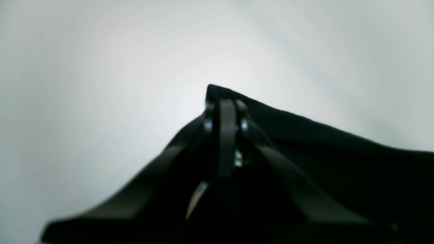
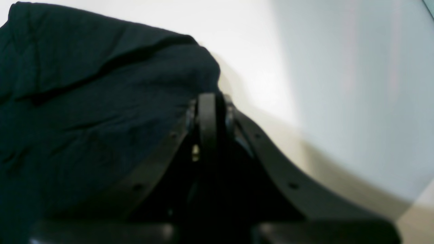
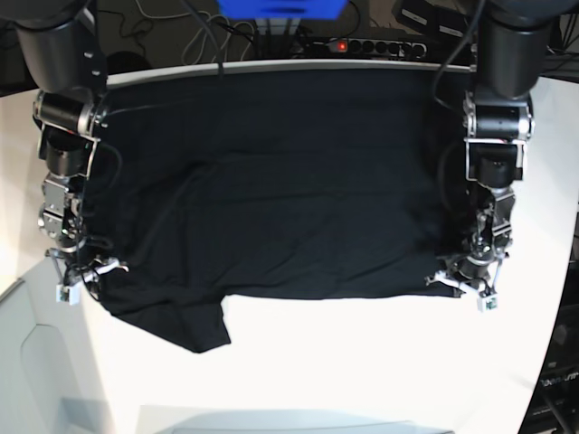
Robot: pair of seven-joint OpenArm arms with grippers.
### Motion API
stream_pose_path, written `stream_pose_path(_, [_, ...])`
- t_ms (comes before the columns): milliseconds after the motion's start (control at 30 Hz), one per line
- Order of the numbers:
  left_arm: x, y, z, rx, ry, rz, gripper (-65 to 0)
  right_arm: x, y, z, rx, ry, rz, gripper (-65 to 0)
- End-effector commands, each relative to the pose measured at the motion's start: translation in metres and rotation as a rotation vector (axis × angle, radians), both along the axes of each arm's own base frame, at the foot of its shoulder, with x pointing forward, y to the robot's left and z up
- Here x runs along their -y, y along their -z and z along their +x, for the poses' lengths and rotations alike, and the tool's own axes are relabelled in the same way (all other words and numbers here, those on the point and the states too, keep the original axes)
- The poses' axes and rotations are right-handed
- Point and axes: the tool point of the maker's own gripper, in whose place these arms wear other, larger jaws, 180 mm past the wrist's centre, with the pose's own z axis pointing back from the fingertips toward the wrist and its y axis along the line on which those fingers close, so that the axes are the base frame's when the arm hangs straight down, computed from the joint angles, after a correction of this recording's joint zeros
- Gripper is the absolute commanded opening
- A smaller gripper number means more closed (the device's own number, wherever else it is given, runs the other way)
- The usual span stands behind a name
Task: Fold the T-shirt properly
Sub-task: 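Grasp the hem and fold it over toward the collar edge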
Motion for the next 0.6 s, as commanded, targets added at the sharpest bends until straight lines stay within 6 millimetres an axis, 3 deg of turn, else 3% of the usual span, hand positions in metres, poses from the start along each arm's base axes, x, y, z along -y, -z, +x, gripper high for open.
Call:
stream_pose_path(0, [-0.004,-0.037,0.023,0.106,-0.001,0.012,-65.0,0.005,-0.013,0.01,0.004,-0.002,-0.024,-65.0])
stream_pose_path(67, [0.003,-0.035,0.019,0.09,0.023,0.01,-65.0,0.007,-0.026,0.015,0.039,-0.005,-0.041,-65.0])
stream_pose_path(167, [0.019,-0.048,0.019,0.104,0.078,0.013,-65.0,0.01,-0.042,0.021,0.081,-0.009,-0.064,-65.0])
stream_pose_path(333, [0.034,-0.051,0.01,0.13,0.124,0.023,-65.0,0.019,-0.049,0.022,0.089,-0.004,-0.078,-65.0])
stream_pose_path(567, [0.015,-0.066,-0.018,0.213,0.06,0.006,-65.0,0.044,-0.047,0.003,0.101,0.042,-0.056,-65.0])
